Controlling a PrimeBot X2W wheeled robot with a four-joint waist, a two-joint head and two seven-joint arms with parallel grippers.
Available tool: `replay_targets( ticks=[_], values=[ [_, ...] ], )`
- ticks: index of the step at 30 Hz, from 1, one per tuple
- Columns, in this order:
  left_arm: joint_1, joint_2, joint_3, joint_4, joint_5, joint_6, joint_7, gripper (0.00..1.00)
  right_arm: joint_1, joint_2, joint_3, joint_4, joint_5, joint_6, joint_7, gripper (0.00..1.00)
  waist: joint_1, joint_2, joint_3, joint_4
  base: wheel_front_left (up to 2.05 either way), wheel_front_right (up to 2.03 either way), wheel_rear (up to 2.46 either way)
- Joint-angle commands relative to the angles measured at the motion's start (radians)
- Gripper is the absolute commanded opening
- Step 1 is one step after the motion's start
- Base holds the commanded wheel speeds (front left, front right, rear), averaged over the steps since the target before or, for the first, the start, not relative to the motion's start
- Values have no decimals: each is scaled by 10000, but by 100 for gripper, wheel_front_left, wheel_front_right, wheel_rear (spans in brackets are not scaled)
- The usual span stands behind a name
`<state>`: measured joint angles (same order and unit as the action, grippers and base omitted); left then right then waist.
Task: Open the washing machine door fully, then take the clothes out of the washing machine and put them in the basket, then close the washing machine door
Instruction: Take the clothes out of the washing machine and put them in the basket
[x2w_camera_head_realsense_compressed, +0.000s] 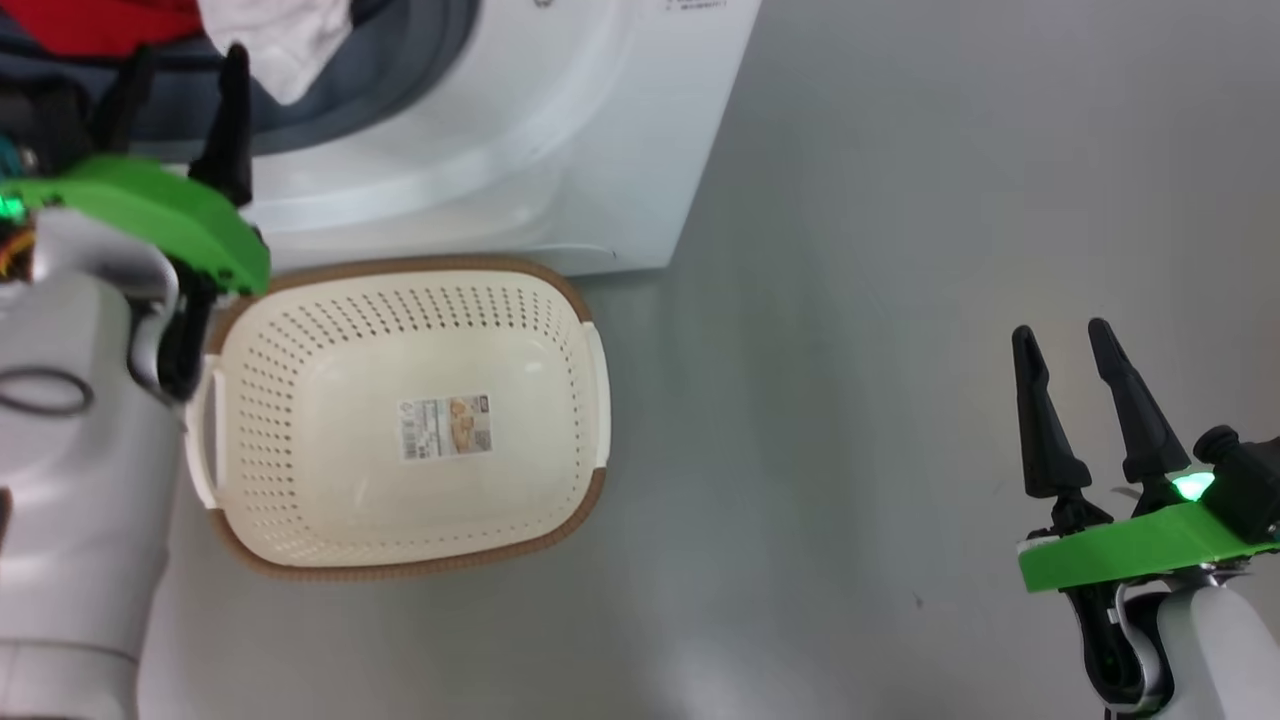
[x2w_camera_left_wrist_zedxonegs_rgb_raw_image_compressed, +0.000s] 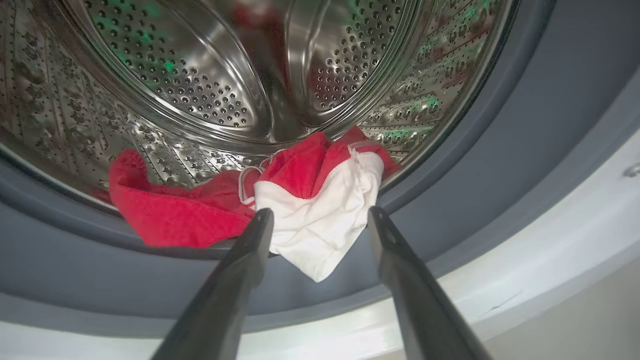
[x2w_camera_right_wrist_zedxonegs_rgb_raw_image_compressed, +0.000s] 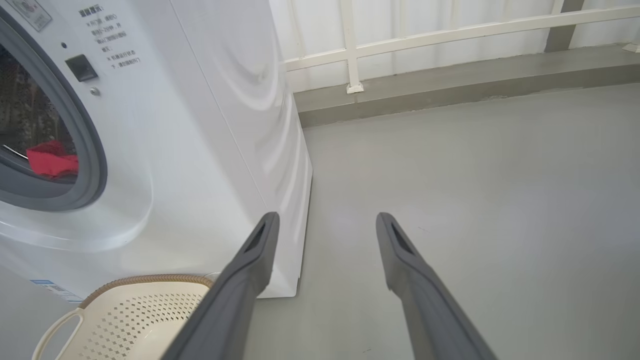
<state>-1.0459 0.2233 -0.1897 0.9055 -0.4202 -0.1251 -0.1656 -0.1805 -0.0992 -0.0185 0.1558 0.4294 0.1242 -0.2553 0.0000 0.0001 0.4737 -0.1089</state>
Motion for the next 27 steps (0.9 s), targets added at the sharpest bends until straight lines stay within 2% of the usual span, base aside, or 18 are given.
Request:
replay_targets(
  ticks=[1,12,27],
  values=[
    [-369,509,49,1,-134,-56,89,100,-132,-60,218,-275,-13,65,-65,100,0,-1,463,-243,0,0,0],
    [-2225,833,-1420,1466,-783,-56,1032,100,-584,21,454,-418,-8,65,-65,100,0,-1,1190,-559,0,0,0],
    [-3339,1251,-2346,2630,-1213,-56,607,100,-902,44,719,-661,56,65,-65,100,0,-1,1789,-1008,0,0,0]
  ],
)
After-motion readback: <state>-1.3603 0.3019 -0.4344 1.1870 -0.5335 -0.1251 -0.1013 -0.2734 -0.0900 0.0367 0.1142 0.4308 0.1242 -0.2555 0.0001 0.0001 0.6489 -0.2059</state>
